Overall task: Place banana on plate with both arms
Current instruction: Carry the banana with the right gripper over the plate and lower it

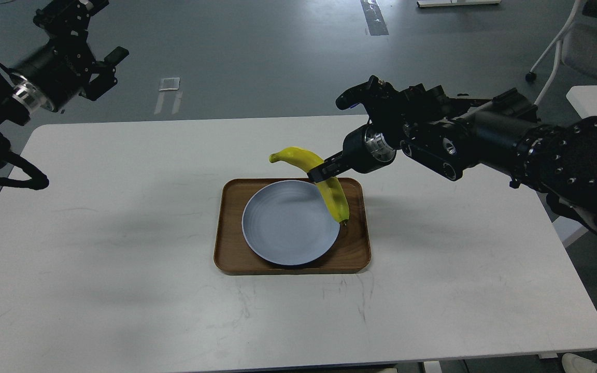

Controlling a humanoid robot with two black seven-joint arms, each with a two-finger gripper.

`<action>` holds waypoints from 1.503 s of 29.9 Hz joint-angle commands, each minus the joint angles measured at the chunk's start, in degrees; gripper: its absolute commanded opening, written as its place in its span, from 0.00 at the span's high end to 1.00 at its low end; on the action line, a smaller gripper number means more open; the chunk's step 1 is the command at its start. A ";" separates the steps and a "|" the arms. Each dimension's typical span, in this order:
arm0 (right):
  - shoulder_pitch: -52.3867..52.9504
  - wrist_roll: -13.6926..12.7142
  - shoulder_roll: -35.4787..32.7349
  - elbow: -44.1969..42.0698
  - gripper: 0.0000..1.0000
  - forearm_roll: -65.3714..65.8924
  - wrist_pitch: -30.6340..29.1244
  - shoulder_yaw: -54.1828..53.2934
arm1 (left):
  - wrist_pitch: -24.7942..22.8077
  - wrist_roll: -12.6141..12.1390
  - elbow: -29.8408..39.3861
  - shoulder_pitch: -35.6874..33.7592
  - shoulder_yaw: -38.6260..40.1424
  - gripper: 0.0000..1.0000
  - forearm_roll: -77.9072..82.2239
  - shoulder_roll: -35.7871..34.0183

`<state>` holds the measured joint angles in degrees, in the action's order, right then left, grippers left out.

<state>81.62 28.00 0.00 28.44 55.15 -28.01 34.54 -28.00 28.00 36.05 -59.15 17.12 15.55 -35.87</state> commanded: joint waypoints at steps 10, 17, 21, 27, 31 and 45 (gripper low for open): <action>-2.43 0.00 0.00 0.12 0.94 -1.63 0.01 0.09 | 0.00 0.00 -0.01 0.18 -0.07 0.02 0.01 -0.17; -3.84 0.00 0.00 0.39 0.90 -3.21 0.01 -0.09 | 0.00 0.00 -0.01 0.18 -0.07 0.02 0.01 -0.17; -4.89 0.00 0.00 0.74 0.87 -3.30 0.01 -0.17 | 0.00 0.00 -0.01 0.18 -0.07 0.02 0.01 -0.26; -5.51 0.00 0.00 0.74 0.79 -3.56 0.01 -1.23 | 0.00 0.00 -0.01 0.27 -0.07 0.02 0.01 -0.34; -6.21 0.00 0.00 0.56 0.75 -3.56 0.01 -1.84 | 0.00 0.00 -0.01 0.36 -0.07 0.02 0.01 -1.13; -6.74 0.00 0.00 0.03 0.21 -5.14 0.01 -3.43 | 0.00 0.00 -0.01 0.36 -0.07 0.02 0.01 -1.22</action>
<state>74.87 28.00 0.00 28.57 50.16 -28.00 31.32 -28.00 28.00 36.04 -58.76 17.05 15.55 -37.10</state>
